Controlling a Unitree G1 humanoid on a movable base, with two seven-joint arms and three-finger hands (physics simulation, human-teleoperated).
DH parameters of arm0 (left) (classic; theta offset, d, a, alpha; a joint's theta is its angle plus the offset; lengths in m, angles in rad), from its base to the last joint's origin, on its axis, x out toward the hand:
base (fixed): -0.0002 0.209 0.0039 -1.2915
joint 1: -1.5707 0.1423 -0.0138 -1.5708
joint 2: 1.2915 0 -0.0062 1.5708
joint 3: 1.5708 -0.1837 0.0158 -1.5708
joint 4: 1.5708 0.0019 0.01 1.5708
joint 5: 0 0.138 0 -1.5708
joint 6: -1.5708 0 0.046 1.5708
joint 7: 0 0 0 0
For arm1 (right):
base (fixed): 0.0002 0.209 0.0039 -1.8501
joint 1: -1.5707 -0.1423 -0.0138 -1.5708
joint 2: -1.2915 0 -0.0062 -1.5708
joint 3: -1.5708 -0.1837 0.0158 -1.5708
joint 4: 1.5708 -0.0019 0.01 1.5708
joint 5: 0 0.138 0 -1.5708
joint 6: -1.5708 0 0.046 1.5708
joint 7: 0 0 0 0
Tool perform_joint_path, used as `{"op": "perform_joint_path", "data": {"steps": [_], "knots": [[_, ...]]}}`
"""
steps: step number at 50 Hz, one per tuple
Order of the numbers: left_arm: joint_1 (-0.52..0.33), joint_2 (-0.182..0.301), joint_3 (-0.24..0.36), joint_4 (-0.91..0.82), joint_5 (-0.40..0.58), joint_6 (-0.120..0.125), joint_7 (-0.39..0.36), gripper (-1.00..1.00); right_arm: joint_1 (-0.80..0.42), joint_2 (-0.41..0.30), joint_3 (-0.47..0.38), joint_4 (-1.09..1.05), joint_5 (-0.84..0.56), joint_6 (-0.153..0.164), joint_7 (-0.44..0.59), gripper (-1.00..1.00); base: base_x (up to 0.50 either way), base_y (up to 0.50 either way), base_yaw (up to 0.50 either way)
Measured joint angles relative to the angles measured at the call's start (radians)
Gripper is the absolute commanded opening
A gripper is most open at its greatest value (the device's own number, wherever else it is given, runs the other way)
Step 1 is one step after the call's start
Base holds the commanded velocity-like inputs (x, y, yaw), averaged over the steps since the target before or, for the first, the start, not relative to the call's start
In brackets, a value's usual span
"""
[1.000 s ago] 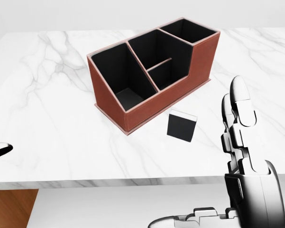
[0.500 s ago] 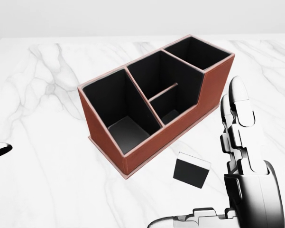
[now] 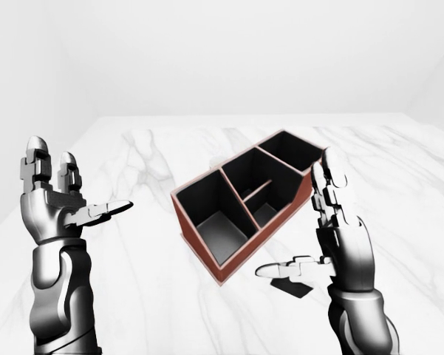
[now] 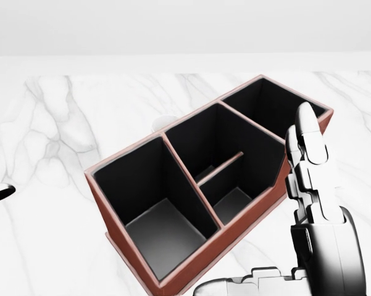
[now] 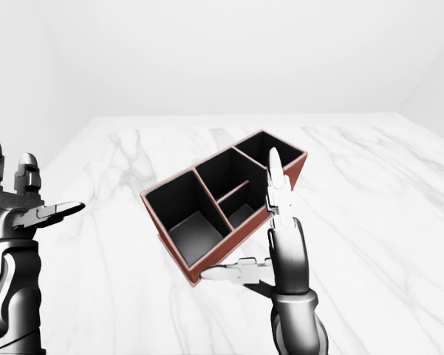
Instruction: Pick up the book and place it in the left compartment of the caddy.
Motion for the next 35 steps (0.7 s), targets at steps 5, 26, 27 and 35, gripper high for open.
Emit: {"op": "perform_joint_path", "data": {"steps": [5,26,27,35], "knots": [[-0.005,-0.001,-0.001,-0.002,-0.001,0.000,0.000,1.00,-0.001,0.002,-0.002,0.010,0.003,0.000,0.002,1.00,0.30,0.00,0.00],[0.004,-0.005,-0.006,-0.007,0.010,0.000,-0.007,1.00,0.049,0.004,-0.078,0.014,0.010,0.000,0.061,1.00,0.00,0.00,0.00],[0.005,-0.006,-0.006,-0.008,0.010,0.000,-0.007,1.00,0.055,0.003,-0.085,0.006,0.003,0.000,0.070,1.00,0.00,0.00,0.00],[0.005,-0.006,-0.004,-0.010,0.013,0.000,-0.009,1.00,0.119,0.016,-0.123,-0.055,-0.055,0.000,0.137,1.00,0.00,0.00,0.00]]}}
